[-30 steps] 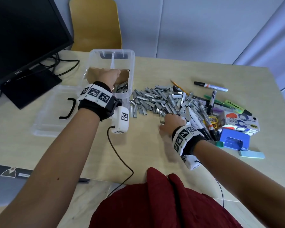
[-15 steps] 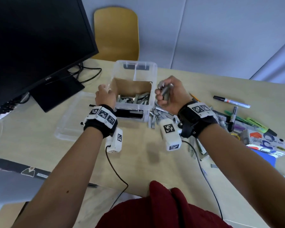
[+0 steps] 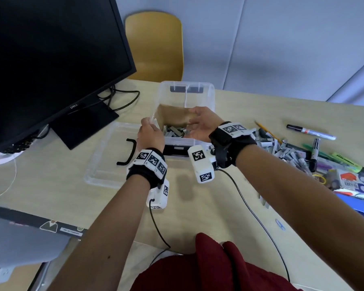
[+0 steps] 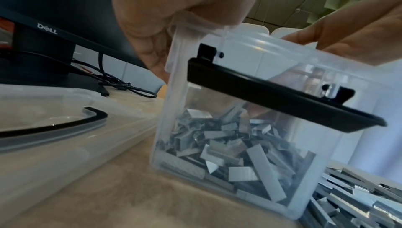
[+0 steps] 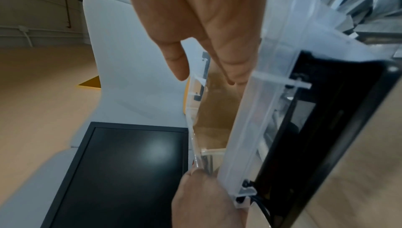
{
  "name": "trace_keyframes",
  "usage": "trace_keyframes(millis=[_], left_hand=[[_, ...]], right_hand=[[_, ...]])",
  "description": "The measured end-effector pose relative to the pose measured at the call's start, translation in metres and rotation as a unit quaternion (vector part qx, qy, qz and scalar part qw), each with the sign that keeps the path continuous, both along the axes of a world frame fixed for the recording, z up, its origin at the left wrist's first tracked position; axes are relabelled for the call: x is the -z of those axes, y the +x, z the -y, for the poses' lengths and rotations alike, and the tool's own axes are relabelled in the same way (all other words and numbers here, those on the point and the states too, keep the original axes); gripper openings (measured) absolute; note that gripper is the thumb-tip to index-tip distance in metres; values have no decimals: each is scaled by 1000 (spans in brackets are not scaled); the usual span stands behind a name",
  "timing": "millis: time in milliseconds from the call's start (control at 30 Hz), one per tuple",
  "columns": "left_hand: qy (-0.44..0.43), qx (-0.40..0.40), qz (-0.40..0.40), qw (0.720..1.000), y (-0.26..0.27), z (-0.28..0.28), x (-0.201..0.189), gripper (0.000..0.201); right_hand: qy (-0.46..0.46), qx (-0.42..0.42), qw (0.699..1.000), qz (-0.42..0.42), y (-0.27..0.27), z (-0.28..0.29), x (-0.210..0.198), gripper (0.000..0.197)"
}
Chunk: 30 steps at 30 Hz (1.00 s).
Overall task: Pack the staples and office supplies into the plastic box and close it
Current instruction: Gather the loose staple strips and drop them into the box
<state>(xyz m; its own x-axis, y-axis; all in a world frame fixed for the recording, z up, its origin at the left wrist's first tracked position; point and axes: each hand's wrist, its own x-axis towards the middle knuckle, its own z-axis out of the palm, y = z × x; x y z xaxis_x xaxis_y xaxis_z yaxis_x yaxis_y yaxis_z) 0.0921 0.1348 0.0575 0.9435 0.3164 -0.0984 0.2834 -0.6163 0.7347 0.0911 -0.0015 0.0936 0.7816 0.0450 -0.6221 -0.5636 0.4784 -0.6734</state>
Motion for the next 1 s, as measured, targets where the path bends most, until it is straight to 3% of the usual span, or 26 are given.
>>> trace_keyframes(millis=[167,267,367,467,500,567,667,733,833,1000], left_hand=[[9,-8,27,1000,-1,5,0,41],[102,18,117,988,-8,16,1,46],[108,99,216,965,-25,38,0,39],[33,214,276,936,-42,63,-2,26],[31,251,288,924,-48,70,-1,22],[44,318,301,898,-59,85,7,21],[111,372,230,893,-71,99,25,17],[202,374,112,898,-74,105,39,19],[256,351,2,901,-75,109,58,36],[304,345,-19,887,-70,123,80,52]], right_hand=[[-4,-49,997,52,-17,29,-8,22],[-30,4,997,68,-28,58,-3,14],[-73,51,995,49,-36,88,13,17],[-140,-12,990,18,-41,104,31,24],[-202,-45,978,12,-42,107,37,25],[-388,-140,910,39,-46,110,51,24],[-628,-309,703,130,-50,108,64,21],[-678,-373,614,154,-49,108,69,29],[-700,-402,562,179,-45,112,83,30],[-718,-408,527,202,-54,114,96,22]])
